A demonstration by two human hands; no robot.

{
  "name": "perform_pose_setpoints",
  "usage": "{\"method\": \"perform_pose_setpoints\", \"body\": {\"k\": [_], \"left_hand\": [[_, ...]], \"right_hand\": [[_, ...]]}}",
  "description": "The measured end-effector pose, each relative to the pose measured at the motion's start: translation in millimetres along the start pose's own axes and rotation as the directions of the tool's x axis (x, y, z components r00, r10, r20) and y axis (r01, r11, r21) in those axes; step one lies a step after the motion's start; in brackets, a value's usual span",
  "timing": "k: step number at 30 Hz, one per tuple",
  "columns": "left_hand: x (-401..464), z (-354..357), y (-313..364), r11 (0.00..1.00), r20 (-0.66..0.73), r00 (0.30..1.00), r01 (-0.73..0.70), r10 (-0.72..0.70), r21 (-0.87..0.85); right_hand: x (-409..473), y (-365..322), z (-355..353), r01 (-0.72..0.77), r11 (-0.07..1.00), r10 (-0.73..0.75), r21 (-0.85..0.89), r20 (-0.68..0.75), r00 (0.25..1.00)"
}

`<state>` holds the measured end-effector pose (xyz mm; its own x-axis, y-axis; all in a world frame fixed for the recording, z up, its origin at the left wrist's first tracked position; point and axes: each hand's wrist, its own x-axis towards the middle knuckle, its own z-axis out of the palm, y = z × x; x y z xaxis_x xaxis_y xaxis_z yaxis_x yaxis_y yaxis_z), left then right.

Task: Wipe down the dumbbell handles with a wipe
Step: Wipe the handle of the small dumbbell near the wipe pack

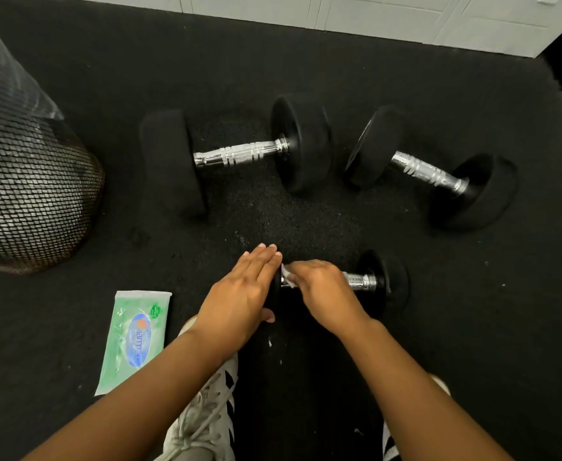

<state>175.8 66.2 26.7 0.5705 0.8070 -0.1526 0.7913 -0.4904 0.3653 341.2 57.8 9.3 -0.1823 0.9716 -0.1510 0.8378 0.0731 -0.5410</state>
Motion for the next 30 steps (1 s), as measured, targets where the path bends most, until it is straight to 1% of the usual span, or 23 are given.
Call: {"method": "perform_pose_setpoints", "body": {"k": [1,2,4,5,6,9,10,11,14,15,18,21,24,26,30], "left_hand": [[-0.3,-0.3,-0.5,1.000,0.011,1.000,0.004,-0.003,-0.029],[-1.0,-0.3,-1.0,0.999,0.005,1.000,-0.001,0.001,-0.055],[-0.5,-1.4,-2.0,0.996,-0.023,1.000,-0.018,0.016,-0.086],[0.6,-2.0,-2.4,0.996,-0.023,0.999,-0.026,0.024,-0.086],[2.5,-2.8,-2.9,0.996,-0.017,0.999,-0.033,0.032,-0.082],[6.4,-5.1,-4.2,0.996,-0.002,1.000,-0.030,0.030,-0.080],[6.2,-5.2,-4.5,0.996,0.005,1.000,-0.027,0.027,-0.081],[5.6,-4.5,-4.7,0.996,0.012,1.000,-0.024,0.025,-0.082],[6.7,-2.7,-5.0,0.996,0.022,1.000,-0.009,0.011,-0.089],[7.6,-3.1,-5.3,0.996,0.025,1.000,-0.003,0.006,-0.091],[9.4,-4.6,-6.1,0.995,0.021,1.000,-0.001,0.003,-0.101],[8.2,-4.2,-5.7,0.995,0.030,1.000,0.003,0.000,-0.099],[11.1,-5.0,-5.3,0.994,0.038,0.999,0.012,-0.008,-0.113],[13.4,-6.7,-6.3,0.994,0.041,0.999,0.013,-0.009,-0.113],[11.9,-7.4,-6.6,0.992,0.057,0.998,0.014,-0.007,-0.125]], "right_hand": [[-4.1,5.6,-4.1,0.027,1.000,-0.027,0.010,-0.011,1.000],[-4.6,10.1,-7.4,0.003,1.000,-0.003,0.012,0.001,1.000],[3.9,12.5,-8.6,-0.105,0.994,0.104,0.023,0.030,0.994],[8.9,10.5,-5.6,-0.124,0.992,0.123,0.013,0.046,0.991],[11.3,6.4,-1.6,-0.100,0.995,0.100,-0.009,0.039,0.994],[0.9,1.9,3.9,0.063,0.997,-0.067,-0.047,-0.088,0.994],[-5.8,4.3,0.5,0.089,0.995,-0.093,-0.041,-0.110,0.989],[-10.1,9.0,-2.2,0.088,0.995,-0.093,-0.043,-0.129,0.987],[0.3,11.1,2.0,0.001,0.999,-0.009,-0.054,-0.141,0.990],[4.6,7.1,7.0,0.008,0.998,-0.017,-0.058,-0.146,0.989],[-2.5,2.4,20.2,0.107,0.989,-0.125,-0.102,-0.194,0.973],[-22.6,23.1,18.7,0.171,0.972,-0.207,-0.162,-0.241,0.948],[-13.6,17.3,29.3,0.119,0.986,-0.151,-0.116,-0.328,0.933],[-10.4,10.1,42.1,0.112,0.987,-0.146,-0.112,-0.357,0.923],[-21.1,33.1,42.1,0.225,0.959,-0.278,-0.170,-0.437,0.856]]}}
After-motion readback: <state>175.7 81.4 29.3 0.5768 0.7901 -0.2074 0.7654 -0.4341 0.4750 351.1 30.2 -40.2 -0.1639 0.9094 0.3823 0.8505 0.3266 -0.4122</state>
